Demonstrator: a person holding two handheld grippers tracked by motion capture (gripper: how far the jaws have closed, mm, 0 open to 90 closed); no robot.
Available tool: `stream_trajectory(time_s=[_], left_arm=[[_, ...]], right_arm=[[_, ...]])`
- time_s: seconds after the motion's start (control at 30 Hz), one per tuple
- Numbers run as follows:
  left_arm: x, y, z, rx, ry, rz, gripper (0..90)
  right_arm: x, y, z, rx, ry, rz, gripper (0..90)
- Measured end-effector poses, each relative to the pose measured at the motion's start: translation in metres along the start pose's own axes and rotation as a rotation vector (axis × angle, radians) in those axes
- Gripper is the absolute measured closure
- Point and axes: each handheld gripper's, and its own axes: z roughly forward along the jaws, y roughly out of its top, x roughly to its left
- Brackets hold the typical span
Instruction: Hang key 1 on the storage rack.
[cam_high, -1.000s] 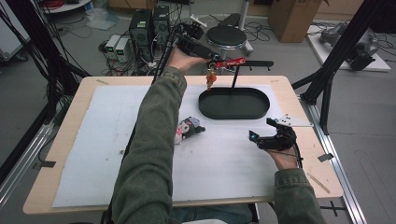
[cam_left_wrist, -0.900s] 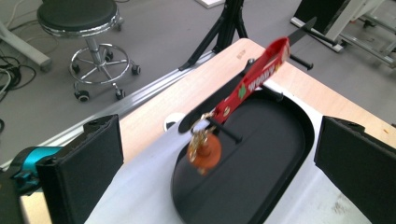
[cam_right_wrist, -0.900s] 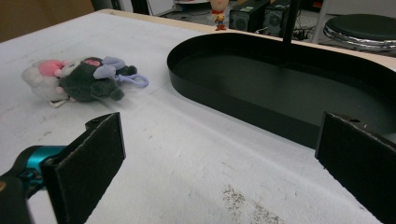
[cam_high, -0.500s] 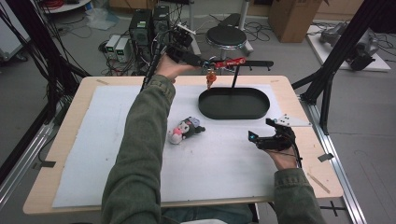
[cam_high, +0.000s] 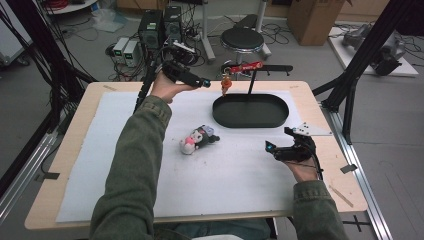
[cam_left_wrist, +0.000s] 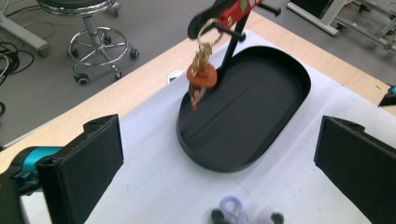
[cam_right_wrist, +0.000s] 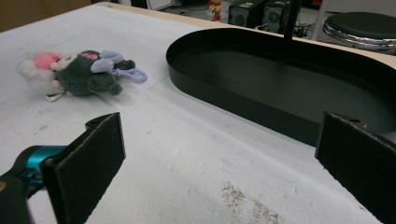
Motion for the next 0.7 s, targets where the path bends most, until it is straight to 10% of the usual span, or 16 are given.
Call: stream_trajectory(time_s=[0.7], left_arm=[[-0.020, -0.067, -0.002, 0.079, -0.024, 0.032, 1.7]], right_arm=[[0.001, 0.000, 0.000, 0.004, -0.004, -0.006, 0.5]])
